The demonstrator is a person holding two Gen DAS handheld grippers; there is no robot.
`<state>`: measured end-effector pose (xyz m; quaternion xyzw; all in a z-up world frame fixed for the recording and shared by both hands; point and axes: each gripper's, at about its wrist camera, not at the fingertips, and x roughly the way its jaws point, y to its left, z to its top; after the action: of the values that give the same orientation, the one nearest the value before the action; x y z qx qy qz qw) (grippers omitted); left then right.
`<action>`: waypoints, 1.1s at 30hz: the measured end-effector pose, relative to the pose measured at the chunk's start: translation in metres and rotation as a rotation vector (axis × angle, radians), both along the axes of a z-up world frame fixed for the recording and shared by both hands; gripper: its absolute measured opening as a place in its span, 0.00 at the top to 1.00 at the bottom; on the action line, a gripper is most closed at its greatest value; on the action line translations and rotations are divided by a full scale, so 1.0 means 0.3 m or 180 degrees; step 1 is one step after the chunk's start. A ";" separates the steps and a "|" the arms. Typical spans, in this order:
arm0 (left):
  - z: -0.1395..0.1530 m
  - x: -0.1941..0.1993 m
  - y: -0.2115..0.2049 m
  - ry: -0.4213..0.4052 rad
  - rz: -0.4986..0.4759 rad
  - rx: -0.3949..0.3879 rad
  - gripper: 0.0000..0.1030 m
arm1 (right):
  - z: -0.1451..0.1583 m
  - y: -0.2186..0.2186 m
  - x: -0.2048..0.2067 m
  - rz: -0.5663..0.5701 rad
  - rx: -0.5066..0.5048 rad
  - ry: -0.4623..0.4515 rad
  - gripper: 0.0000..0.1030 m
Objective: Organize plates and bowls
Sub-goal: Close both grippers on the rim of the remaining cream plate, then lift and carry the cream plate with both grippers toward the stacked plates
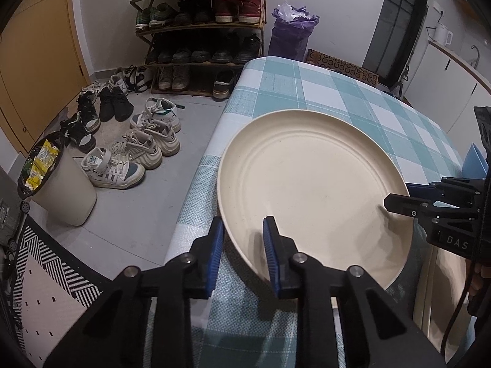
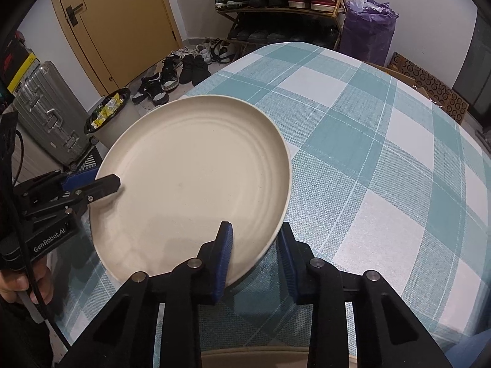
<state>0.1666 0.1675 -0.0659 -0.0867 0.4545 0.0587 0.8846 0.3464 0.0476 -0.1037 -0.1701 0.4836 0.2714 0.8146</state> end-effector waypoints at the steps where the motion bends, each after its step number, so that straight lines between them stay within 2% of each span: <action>1: 0.001 -0.001 -0.003 -0.0010 -0.0008 0.0016 0.77 | -0.002 0.001 0.000 -0.0004 -0.0027 -0.0017 0.76; 2: 0.002 -0.001 -0.006 -0.0016 -0.0013 0.0035 0.77 | -0.003 0.003 -0.002 -0.0010 -0.0084 -0.0049 0.80; 6: 0.006 -0.001 -0.011 -0.0035 -0.0023 0.0054 0.77 | -0.006 0.008 -0.012 0.0009 -0.0184 -0.0121 0.80; 14: 0.027 -0.013 -0.021 -0.0080 -0.0024 0.0073 0.77 | 0.005 -0.001 -0.030 -0.0012 -0.0188 -0.0174 0.80; 33: 0.150 -0.093 -0.095 -0.0313 -0.0116 0.0149 0.77 | 0.151 -0.067 -0.139 -0.0080 -0.0073 -0.0413 0.80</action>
<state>0.1388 0.1389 -0.0209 -0.0604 0.4106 0.0489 0.9085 0.3047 0.0274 -0.0585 -0.1904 0.4350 0.2440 0.8456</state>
